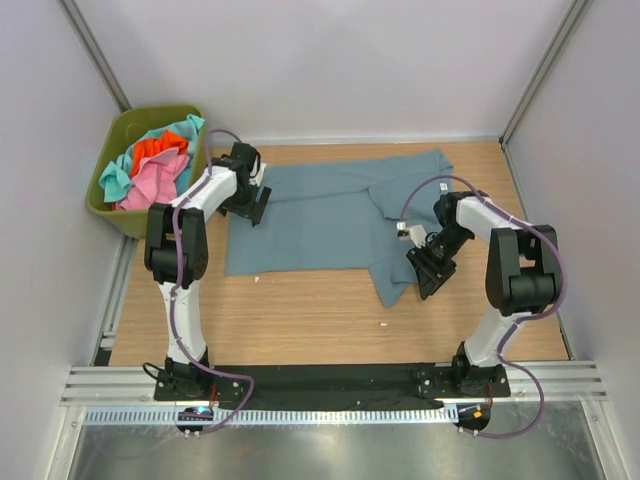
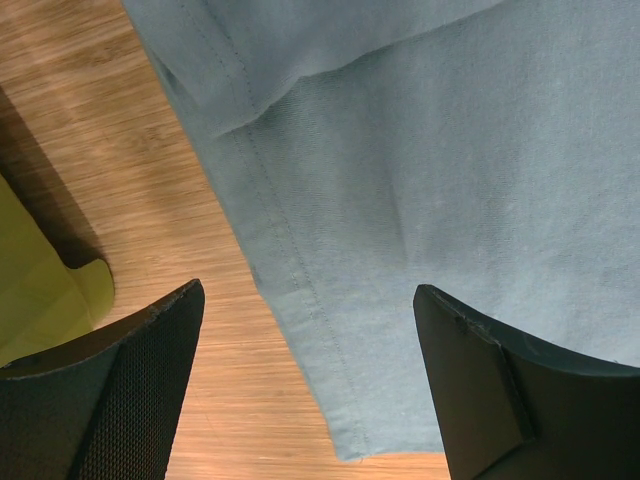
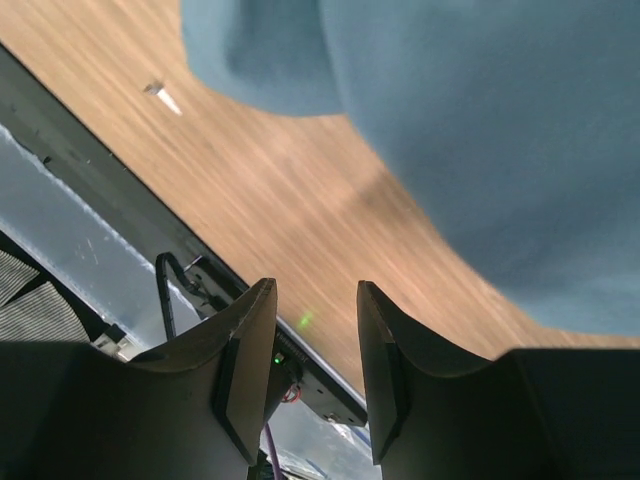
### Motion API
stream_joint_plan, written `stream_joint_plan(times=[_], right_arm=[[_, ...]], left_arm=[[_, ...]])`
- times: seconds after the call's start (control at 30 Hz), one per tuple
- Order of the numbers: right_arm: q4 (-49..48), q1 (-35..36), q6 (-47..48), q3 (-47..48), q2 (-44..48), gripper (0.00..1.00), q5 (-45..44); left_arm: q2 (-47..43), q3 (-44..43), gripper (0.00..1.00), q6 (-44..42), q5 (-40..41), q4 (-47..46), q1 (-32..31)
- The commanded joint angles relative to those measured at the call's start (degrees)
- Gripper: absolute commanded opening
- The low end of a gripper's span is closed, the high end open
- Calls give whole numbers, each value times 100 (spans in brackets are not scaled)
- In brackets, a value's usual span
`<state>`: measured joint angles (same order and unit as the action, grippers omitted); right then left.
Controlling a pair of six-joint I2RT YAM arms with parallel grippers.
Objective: Fold and stack the t-shirts
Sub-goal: Fold the tshirt
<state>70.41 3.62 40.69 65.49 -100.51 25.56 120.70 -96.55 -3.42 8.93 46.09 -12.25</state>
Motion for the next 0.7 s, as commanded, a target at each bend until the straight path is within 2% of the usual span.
stream_joint_plan(times=[0.0,0.23,0.67], right_arm=[[-361,7,-236,130,-232,44,-200],[-861,7,-508,192,-443,43,-525],[-1767,7,-1019,359,-197,42,-939]], left_arm=[[-82,-109,86,52,-75,-3,3],[-56,-48,86,43,-58,6,3],[-47,-21,86,26,-5,-3,3]])
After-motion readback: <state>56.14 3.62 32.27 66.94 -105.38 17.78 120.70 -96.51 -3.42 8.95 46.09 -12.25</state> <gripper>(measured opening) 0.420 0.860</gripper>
